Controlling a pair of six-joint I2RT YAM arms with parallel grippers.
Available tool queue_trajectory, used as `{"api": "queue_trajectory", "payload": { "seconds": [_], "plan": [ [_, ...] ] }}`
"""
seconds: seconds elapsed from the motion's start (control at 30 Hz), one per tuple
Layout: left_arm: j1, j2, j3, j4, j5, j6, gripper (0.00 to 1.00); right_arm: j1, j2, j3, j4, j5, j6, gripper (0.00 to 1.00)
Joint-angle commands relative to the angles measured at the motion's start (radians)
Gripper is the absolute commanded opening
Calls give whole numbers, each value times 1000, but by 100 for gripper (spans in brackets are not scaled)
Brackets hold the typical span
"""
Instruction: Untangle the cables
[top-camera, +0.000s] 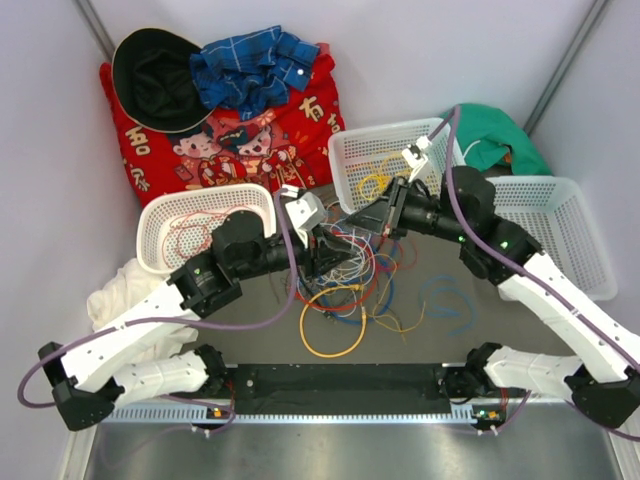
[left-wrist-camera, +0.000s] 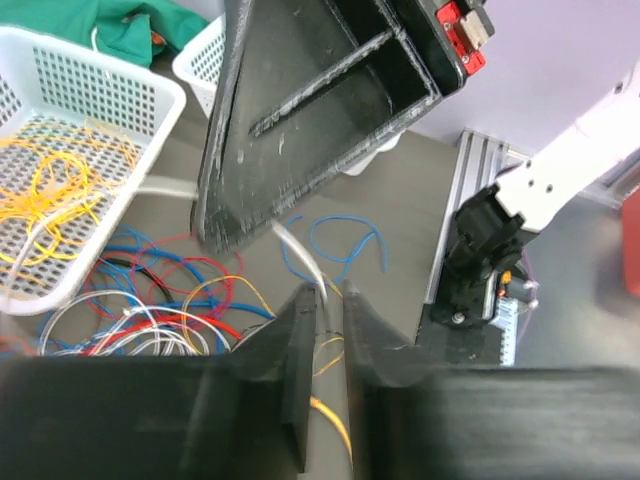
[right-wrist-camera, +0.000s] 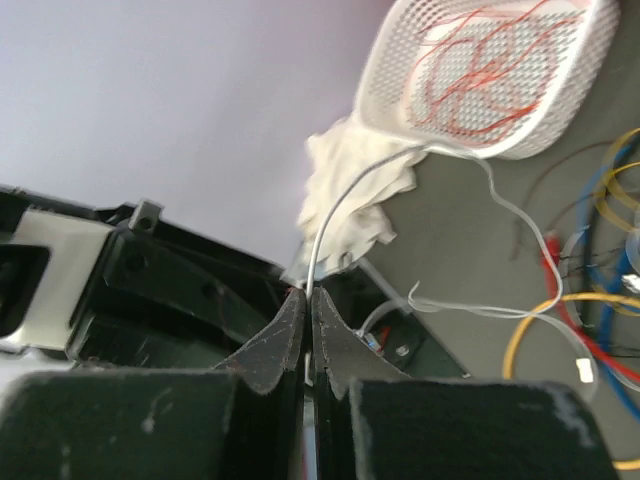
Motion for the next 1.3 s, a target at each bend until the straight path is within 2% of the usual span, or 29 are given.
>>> {"api": "queue_trajectory", "payload": {
  "seconds": [0.0, 0.03, 0.07, 0.1, 0.23, 0.33, 0.37, 0.43, 0.53, 0.73, 0.83, 0.93, 1.07, 1.27],
  "plan": [
    [-1, -50, -30, 53, -97, -41, 56, -20, -58, 168, -157, 208, -136, 0],
    [-1, -64, -38, 58, -140, -57, 91, -30, -57, 200, -190, 233, -180, 0],
    [-1, -70, -44, 57, -182, -94, 99, -71, -54, 272, -230, 267, -197, 0],
    [-1, -77, -55, 49, -278, -113, 99, -97, -46, 306, -260, 278, -213, 0],
    [-1, -115, -72, -11, -485, -197, 99, -267, -18, 441, -405, 307, -262, 0],
    [-1, -149, -96, -61, -627, -263, 99, -309, 5, 518, -474, 449, -306, 0],
    [-1, -159, -116, -75, -656, -278, 99, -312, 8, 527, -477, 547, -309, 0],
    [-1, -193, -142, -100, -735, -326, 99, -375, 11, 520, -463, 593, -296, 0],
    [1, -235, -190, -141, -789, -398, 99, -476, 11, 482, -416, 751, -259, 0],
    [-1, -313, -285, -172, -805, -515, 99, -579, 19, 388, -278, 1055, -250, 0],
    [1, -342, -330, -169, -799, -555, 99, -632, 66, 417, -267, 1126, -253, 0],
    [1, -359, -356, -174, -783, -576, 99, -694, 118, 466, -287, 1146, -262, 0],
    [1, -374, -388, -177, -788, -588, 99, -763, 147, 437, -324, 1154, -254, 0],
    [1, -382, -434, -143, -773, -630, 99, -826, 117, 212, -305, 1143, -237, 0]
  ]
}}
